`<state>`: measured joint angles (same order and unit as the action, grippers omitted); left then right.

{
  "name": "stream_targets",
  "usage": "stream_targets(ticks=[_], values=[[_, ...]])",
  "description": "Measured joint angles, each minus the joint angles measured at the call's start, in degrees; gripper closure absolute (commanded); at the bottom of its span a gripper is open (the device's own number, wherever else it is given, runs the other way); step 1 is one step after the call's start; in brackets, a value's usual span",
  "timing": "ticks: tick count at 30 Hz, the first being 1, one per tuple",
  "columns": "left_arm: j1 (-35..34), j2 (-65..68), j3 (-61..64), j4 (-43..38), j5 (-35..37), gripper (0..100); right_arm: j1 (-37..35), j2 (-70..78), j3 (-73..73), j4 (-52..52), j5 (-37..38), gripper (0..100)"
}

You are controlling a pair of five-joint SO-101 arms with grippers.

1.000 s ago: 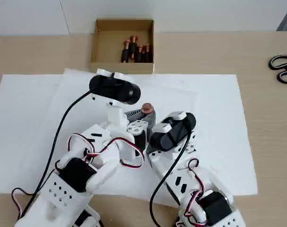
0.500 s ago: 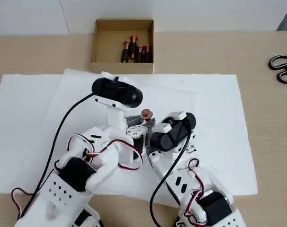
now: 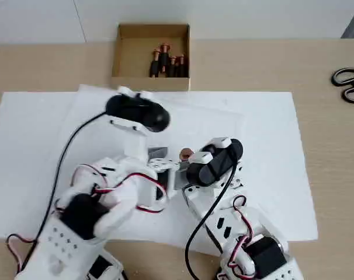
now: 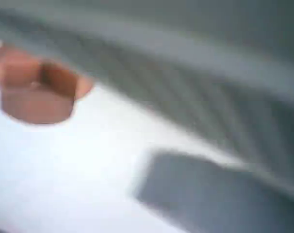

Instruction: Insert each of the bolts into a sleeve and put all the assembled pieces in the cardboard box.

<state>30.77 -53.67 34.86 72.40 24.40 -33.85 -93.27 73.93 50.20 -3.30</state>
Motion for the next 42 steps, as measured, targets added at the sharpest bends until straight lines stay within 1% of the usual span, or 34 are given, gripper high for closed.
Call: stream_targets(ticks=[2, 4, 8, 12, 13, 16, 19, 25, 29, 35, 39, 42], values=[[-1.2, 0.0, -2.7, 4.5, -1.6, 69, 0.0, 0.0, 0.0, 0.0, 0.0, 99.4], [-3.4, 0.0, -5.8, 9.6, -5.0, 69, 0.1, 0.0, 0.0, 0.0, 0.0, 99.4], [-11.1, 0.0, -10.5, 18.5, -12.9, 69, 2.7, 0.0, 0.0, 0.0, 0.0, 99.5], [-21.3, 0.0, -11.2, 21.1, -22.2, 69, 8.9, 0.0, 0.0, 0.0, 0.0, 99.5], [-23.6, 0.0, -11.2, 21.2, -23.6, 69, 10.5, 0.0, 0.0, 0.0, 0.0, 99.5], [-28.3, 0.0, -11.2, 21.3, -24.1, 69, 14.4, 2.1, 0.0, 0.0, 0.0, 99.5], [-29.8, 0.0, -11.2, 21.3, -24.4, 69, 16.6, 7.8, -2.6, 0.0, 0.0, 99.5], [-30.2, 0.0, -11.2, 21.3, -24.4, 69, 17.0, 28.8, -23.2, -0.7, 0.0, 99.5], [-30.2, 0.0, -11.2, 21.3, -24.4, 69, 17.4, 47.9, -38.1, -8.4, 0.0, 99.5], [-30.4, 0.0, -11.2, 21.3, -24.4, 69, 15.8, 76.4, -53.5, -30.1, 0.0, 99.5], [-30.4, 0.0, -11.2, 21.3, -24.4, 69, 14.4, 91.5, -60.8, -44.8, 0.0, 99.5], [-30.4, 0.0, -11.2, 21.3, -24.4, 69, 13.5, 101.3, -65.8, -52.8, 0.0, 99.5]])
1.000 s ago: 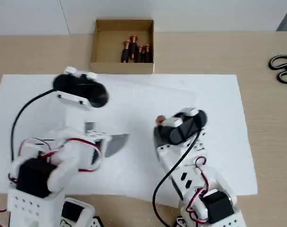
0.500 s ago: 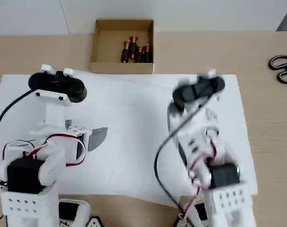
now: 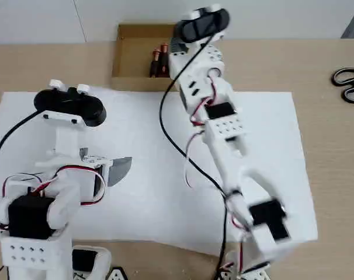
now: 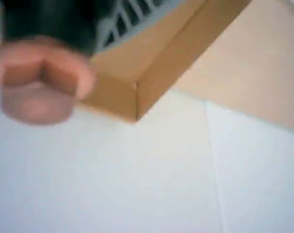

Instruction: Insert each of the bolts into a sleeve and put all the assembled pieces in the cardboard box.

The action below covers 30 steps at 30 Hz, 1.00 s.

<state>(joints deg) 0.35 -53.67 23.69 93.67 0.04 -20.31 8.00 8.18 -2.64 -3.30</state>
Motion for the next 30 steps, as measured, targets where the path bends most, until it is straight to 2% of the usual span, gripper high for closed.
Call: stream_targets(ticks=[8, 17, 24, 30], values=[[-0.1, 0.0, 2.7, 0.0, 0.0, 69, 0.1, 23.8, -15.6, -11.3, 0.0, 99.1], [-0.1, 0.0, 2.9, 0.0, 0.0, 69, -0.8, 42.8, -33.8, -12.2, 0.0, 98.2], [-0.1, 0.0, 2.9, 0.0, 0.0, 69, -0.7, 46.8, -34.4, -12.2, 0.0, 75.8], [-0.1, 0.0, 2.9, 0.0, 0.0, 69, -0.3, 46.7, -36.4, -11.7, 0.0, 75.3]])
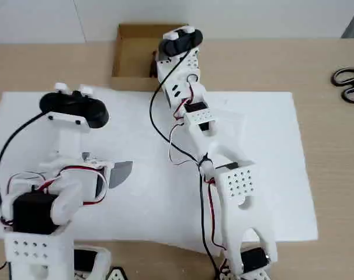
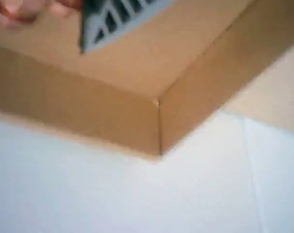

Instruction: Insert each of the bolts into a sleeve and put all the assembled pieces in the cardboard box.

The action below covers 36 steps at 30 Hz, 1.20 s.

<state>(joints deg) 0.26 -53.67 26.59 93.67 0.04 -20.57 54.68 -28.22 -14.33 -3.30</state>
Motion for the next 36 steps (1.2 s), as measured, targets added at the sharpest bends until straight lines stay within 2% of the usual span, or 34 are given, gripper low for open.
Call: stream_targets(ticks=[5, 13, 21, 33, 36], values=[[0.0, 0.0, 0.0, 0.0, 0.0, 69, 1.7, -1.5, 0.0, 2.1, 0.0, 75.3], [0.0, 0.0, -5.7, 0.0, 0.0, 69, 6.0, -16.0, 0.0, 17.4, 0.0, 75.3], [0.0, -2.3, -14.7, 4.0, 0.0, 69, 7.5, -38.7, 0.0, 46.6, 0.0, 75.3], [-0.1, -28.7, -15.9, 4.0, -0.1, 69, 7.6, -78.6, -0.1, 92.4, 0.0, 75.3], [-0.2, -35.1, -12.8, 2.4, -0.1, 69, 7.6, -88.1, -0.5, 104.1, 0.0, 75.3]])
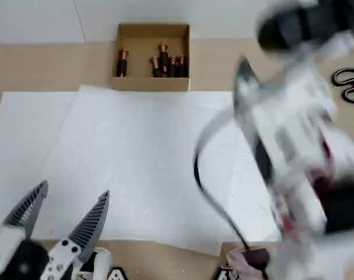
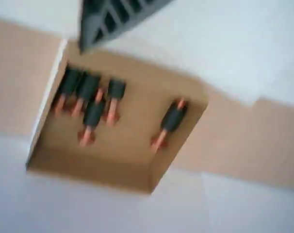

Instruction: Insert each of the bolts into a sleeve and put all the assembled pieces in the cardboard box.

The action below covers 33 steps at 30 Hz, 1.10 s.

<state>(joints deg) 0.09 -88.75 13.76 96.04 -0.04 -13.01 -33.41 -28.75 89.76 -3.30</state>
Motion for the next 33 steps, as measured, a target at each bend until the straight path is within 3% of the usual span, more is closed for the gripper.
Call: stream_targets(ticks=[6, 12, 23, 29, 33], values=[[0.0, -14.0, 17.1, -8.0, 0.0, 69, 0.4, -17.8, 8.4, 5.5, 0.0, 75.3], [0.0, -14.9, 36.1, -16.6, -0.2, 69, 0.4, -37.0, 36.8, 4.3, 0.0, 75.3], [0.0, -14.9, 65.8, -38.6, -0.2, 69, 4.0, -69.5, 97.3, -29.2, 0.0, 75.3], [0.0, -14.9, 74.5, -43.3, -0.2, 69, 12.6, -69.7, 112.8, -39.0, 0.0, 75.3], [0.0, -14.9, 79.8, -46.3, -0.2, 69, 14.2, -69.8, 119.6, -42.8, 0.0, 75.3]])
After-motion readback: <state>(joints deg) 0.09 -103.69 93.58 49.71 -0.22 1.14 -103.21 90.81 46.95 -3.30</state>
